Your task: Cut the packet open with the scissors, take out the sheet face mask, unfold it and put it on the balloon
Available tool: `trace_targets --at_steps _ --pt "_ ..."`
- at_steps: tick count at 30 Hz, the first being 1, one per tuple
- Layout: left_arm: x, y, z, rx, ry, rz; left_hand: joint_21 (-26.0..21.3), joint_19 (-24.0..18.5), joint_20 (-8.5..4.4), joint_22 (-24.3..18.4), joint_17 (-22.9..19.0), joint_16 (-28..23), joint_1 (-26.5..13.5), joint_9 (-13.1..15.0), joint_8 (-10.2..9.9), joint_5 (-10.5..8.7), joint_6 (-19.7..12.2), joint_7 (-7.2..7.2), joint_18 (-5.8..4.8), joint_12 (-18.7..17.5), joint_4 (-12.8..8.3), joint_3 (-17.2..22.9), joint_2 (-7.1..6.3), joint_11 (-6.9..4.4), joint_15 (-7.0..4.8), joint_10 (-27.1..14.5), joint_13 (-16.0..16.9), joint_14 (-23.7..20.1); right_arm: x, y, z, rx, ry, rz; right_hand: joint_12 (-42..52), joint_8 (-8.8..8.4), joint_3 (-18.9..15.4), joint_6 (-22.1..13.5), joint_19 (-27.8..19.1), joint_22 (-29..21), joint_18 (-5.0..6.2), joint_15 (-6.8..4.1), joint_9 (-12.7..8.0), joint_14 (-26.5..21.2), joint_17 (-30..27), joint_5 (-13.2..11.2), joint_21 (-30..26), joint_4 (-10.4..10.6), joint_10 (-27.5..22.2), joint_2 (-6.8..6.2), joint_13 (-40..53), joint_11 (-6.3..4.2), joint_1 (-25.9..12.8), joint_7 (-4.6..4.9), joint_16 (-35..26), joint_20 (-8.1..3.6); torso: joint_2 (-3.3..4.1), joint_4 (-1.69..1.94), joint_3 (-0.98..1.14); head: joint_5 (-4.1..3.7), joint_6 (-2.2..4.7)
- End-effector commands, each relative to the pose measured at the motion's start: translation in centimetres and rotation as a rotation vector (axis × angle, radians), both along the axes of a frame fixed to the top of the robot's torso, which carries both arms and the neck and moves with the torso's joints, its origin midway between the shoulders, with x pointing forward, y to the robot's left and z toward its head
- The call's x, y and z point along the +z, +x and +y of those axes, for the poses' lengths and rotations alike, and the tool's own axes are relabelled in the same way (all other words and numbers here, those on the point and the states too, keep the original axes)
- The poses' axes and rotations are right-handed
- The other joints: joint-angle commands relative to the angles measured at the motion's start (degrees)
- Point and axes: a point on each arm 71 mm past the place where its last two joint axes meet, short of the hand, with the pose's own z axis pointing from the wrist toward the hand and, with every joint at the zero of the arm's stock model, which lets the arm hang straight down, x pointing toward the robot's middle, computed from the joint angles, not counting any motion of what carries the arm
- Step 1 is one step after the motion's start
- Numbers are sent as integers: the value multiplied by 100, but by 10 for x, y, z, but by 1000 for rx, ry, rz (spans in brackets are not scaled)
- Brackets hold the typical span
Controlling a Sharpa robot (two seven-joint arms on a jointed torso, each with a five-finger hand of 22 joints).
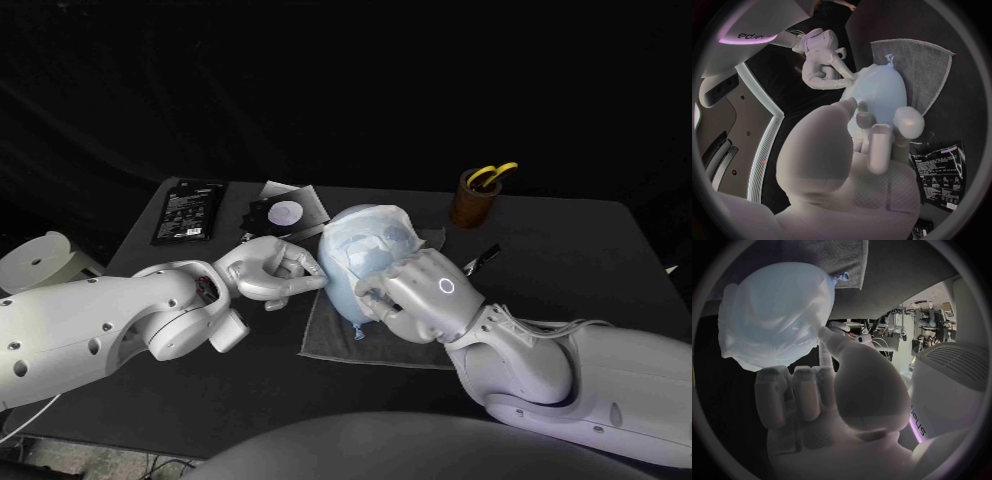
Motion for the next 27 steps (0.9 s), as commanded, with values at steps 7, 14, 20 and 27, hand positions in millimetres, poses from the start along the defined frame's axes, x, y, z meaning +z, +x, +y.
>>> trace_targets --at_steps 7,14,20,27 --pt "0 -1 -3 -12 -21 12 24 38 2 16 384 13 13 6 -37 13 15 5 -42 27 -21 -10 25 -7 -8 30 8 224 5 1 -2 -2 24 -33 20 130 117 47 601 1508 -34 -105 59 610 1509 -21 32 180 596 131 1506 -139 -185 -104 27 -109 7 1 0 -12 0" --pt "3 -1 -3 -10 -48 -5 7 18 0 -16 336 0 47 12 -47 14 17 0 -37 -7 -46 -4 33 -11 -10 -22 -56 205 7 0 -5 2 40 -36 20 265 245 11 601 1508 -34 -131 144 610 1509 -21 32 157 596 146 1506 -163 -260 -126 27 -146 -4 5 -2 -6 0" --pt "7 -1 -4 -29 -60 -77 -176 -180 12 -333 82 -75 147 28 -102 13 -4 24 18 -275 -134 10 18 10 8 -402 -526 90 9 0 -10 -7 52 -35 20 367 340 -38 601 1508 -34 -141 213 610 1509 -21 32 117 596 134 1506 -172 -326 -134 27 -165 0 6 -2 -11 0" --pt "10 -2 -7 -57 -62 -126 -201 -210 20 -357 70 -88 213 35 -143 14 -18 32 23 -372 -192 40 31 16 14 -504 -643 73 11 1 -17 -24 65 -32 20 413 387 -65 601 1508 -34 -144 245 610 1509 -21 32 95 596 130 1506 -174 -353 -134 27 -172 10 -2 3 0 0"
